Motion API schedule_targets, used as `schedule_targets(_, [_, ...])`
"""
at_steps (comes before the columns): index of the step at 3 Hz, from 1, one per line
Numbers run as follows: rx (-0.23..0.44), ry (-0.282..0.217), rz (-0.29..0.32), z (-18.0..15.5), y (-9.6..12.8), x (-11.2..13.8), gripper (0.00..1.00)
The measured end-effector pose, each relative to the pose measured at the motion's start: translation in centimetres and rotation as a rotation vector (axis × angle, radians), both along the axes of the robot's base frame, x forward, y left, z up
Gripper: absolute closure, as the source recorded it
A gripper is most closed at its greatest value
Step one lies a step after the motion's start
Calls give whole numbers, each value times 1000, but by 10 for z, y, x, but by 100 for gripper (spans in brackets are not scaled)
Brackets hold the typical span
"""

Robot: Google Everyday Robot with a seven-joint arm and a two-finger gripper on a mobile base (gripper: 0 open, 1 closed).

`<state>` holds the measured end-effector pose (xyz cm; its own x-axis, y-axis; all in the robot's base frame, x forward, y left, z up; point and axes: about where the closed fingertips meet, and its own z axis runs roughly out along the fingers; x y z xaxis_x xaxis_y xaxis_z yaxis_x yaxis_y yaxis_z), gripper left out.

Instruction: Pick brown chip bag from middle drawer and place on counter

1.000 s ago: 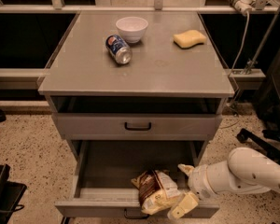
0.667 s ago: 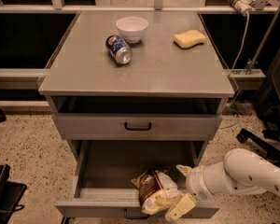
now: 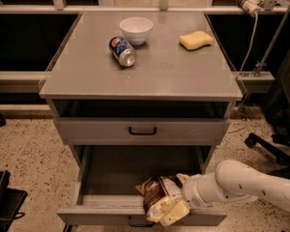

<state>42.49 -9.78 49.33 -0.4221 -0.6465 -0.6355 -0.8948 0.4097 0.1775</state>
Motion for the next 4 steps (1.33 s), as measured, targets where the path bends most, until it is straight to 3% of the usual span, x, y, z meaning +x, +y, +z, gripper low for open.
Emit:
schedule_targets(1, [-8, 20, -21, -25, 10, 3, 0])
schedule_targets(2, [-8, 18, -23, -25, 11, 4, 19])
schedule_targets(4, [-8, 18, -23, -25, 11, 4, 65])
